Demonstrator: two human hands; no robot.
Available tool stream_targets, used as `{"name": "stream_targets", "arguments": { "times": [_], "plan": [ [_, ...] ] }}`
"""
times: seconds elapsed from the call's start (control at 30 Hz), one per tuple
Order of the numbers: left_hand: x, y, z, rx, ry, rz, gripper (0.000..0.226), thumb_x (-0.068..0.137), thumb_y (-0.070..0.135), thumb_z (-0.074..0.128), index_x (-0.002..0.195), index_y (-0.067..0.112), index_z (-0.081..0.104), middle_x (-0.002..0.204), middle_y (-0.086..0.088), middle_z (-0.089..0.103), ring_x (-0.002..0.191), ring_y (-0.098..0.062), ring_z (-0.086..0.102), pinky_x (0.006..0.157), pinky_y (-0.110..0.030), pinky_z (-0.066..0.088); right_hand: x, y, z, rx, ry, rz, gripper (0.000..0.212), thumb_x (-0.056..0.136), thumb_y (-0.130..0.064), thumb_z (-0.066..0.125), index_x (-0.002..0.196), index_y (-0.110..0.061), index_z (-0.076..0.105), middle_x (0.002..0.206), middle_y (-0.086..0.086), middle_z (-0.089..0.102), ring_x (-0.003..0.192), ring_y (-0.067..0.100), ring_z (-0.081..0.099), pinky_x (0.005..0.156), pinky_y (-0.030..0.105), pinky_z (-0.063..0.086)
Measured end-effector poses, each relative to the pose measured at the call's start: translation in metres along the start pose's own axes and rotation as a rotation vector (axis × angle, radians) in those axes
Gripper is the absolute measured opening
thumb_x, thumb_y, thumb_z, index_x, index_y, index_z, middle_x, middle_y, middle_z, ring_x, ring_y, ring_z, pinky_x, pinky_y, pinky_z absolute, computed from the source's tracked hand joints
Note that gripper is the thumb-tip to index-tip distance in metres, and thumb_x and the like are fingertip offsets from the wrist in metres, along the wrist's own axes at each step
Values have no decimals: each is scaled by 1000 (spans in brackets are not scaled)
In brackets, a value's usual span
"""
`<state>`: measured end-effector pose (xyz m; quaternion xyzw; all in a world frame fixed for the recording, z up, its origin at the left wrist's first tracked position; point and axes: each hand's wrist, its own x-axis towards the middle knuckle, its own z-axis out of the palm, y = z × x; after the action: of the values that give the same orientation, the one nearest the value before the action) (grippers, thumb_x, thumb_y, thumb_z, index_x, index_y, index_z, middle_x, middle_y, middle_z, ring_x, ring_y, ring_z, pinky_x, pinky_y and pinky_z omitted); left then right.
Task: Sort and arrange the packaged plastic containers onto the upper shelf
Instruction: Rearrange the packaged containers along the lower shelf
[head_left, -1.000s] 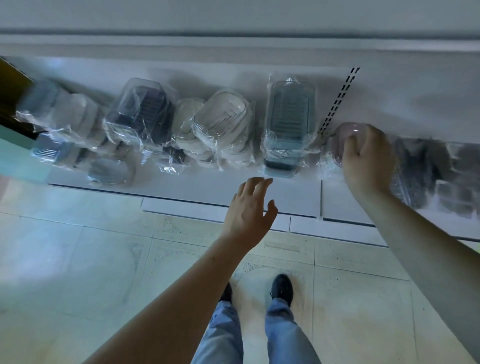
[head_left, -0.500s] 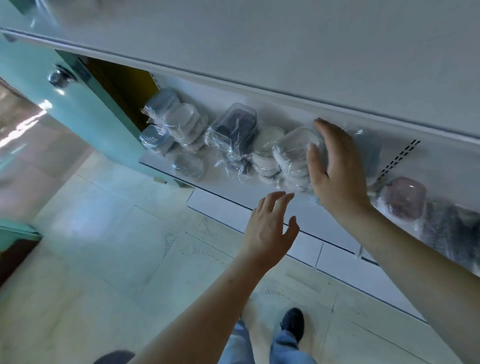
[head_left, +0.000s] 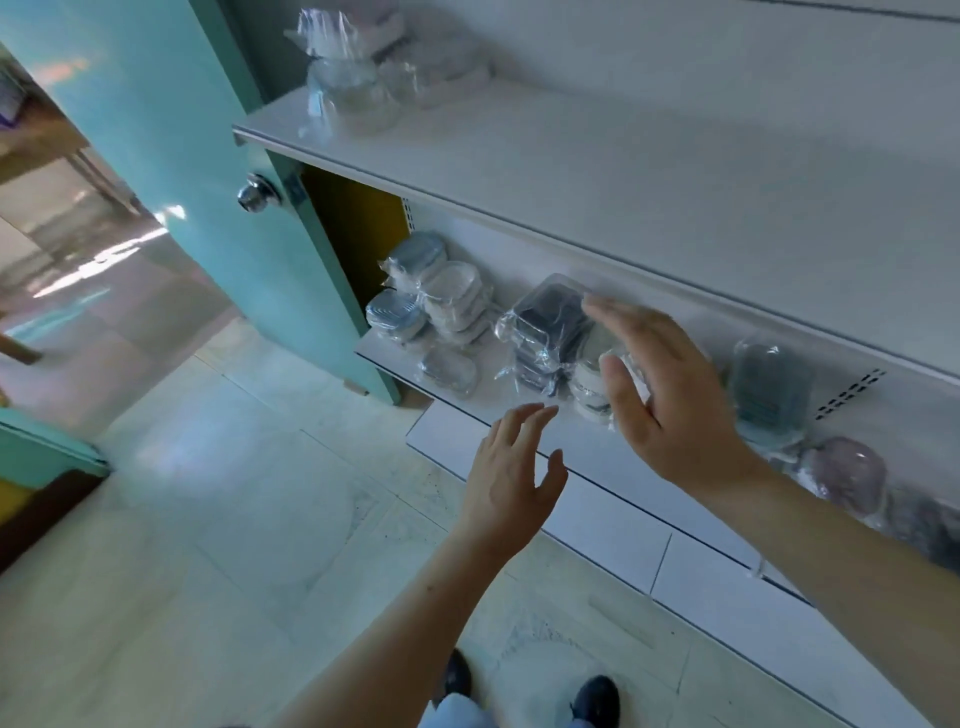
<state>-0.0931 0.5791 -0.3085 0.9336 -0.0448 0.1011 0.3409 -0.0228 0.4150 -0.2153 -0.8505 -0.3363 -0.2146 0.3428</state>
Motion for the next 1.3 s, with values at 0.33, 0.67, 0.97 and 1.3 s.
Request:
{"name": "stream_targets", "arguments": {
  "times": [0.33, 0.67, 0.97, 1.3],
  "plan": [
    [42, -43, -106, -49, 111, 97, 45, 98, 30, 57, 141, 25, 49, 142, 10, 49, 125, -10, 50, 101, -31, 50, 107, -64, 25, -41, 203, 44, 43, 106, -25, 38, 141, -4, 51, 142, 5, 56, 132, 17, 50, 112, 23, 34],
    [99, -80, -168, -80, 245, 40, 39, 98, 30, 57, 136, 23, 54, 138, 7, 53, 124, -9, 50, 99, -27, 48, 199, -55, 52, 5, 265, 148, 47, 105, -34, 37, 142, -8, 49, 142, 4, 54, 132, 19, 49, 111, 41, 40],
    [236, -102, -209, -4, 574, 15, 38, 91, 35, 54, 125, 19, 60, 131, -1, 52, 123, -22, 49, 98, -44, 50, 315, 27, 93, -5, 138, 211, 57, 94, -39, 53, 142, -9, 49, 144, 9, 50, 136, 24, 45, 115, 35, 34],
    [339, -115, -217, 147, 464, -417, 92, 80, 70, 61, 152, 24, 27, 156, -6, 29, 142, -28, 28, 118, -45, 28, 412, 101, 154, -336, -379, 225, 102, 75, -83, 51, 154, -20, 35, 160, 8, 32, 147, 30, 27, 119, 45, 27]
  ]
}}
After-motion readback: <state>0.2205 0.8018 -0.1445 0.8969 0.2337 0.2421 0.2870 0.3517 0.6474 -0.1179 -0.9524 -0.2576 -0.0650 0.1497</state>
